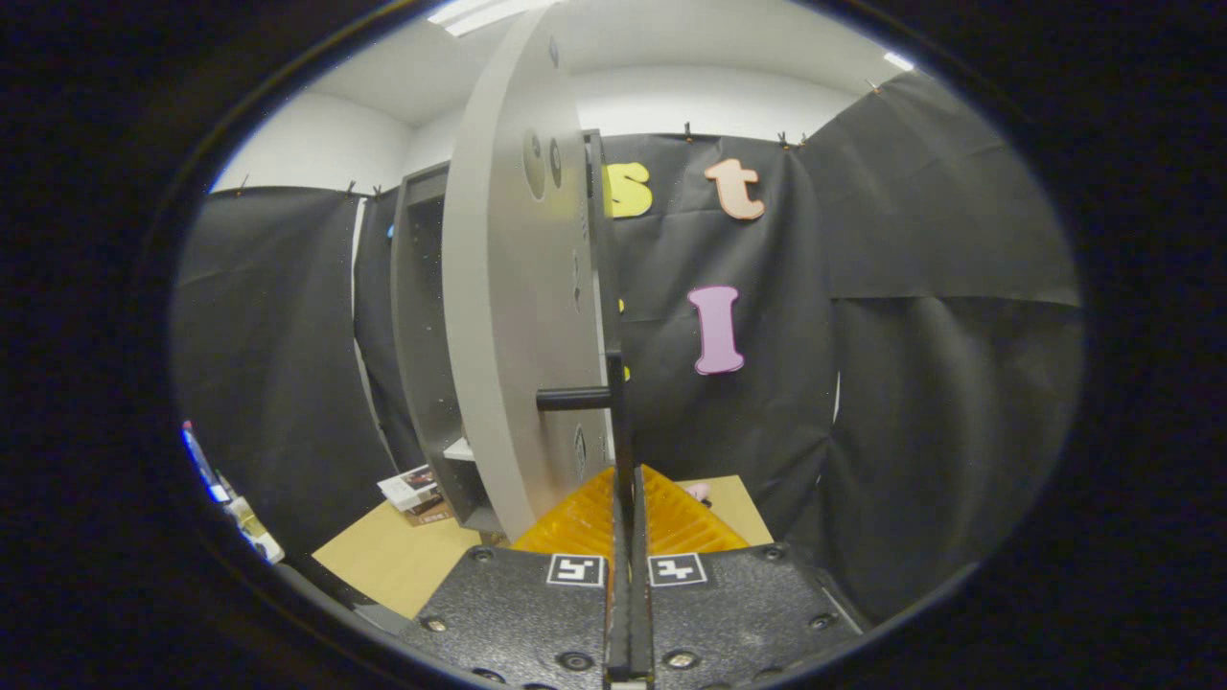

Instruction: Open the shoe cabinet door, grab the shoes and put them into the shoe cabinet, then close the shoe cabinet door.

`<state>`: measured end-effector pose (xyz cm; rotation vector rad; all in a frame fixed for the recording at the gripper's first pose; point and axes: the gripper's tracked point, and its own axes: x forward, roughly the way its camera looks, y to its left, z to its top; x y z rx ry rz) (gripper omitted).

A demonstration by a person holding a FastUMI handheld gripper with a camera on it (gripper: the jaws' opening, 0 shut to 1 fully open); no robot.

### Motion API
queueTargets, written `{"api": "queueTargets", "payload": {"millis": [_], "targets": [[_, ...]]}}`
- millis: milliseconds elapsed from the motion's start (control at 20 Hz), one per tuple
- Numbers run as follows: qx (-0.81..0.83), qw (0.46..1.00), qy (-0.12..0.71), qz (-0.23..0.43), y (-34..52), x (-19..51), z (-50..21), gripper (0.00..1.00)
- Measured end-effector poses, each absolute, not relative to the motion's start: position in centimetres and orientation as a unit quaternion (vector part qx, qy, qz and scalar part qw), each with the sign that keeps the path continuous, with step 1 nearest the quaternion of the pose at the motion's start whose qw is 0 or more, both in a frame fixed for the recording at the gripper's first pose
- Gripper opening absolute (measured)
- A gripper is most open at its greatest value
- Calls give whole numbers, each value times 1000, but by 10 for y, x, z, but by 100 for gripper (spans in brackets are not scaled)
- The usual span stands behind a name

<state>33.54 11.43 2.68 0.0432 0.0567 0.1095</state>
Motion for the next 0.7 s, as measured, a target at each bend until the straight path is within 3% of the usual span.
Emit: {"api": "queueTargets", "payload": {"millis": [200, 300, 350, 400, 700], "targets": [[9, 999, 24, 40, 104, 337, 24, 7], [11, 999, 31, 27, 101, 332, 22, 18], [12, 999, 29, 19, 98, 332, 22, 35], [14, 1000, 23, 8, 94, 331, 24, 46], [-30, 997, -21, -67, 65, 326, 33, 100]]}}
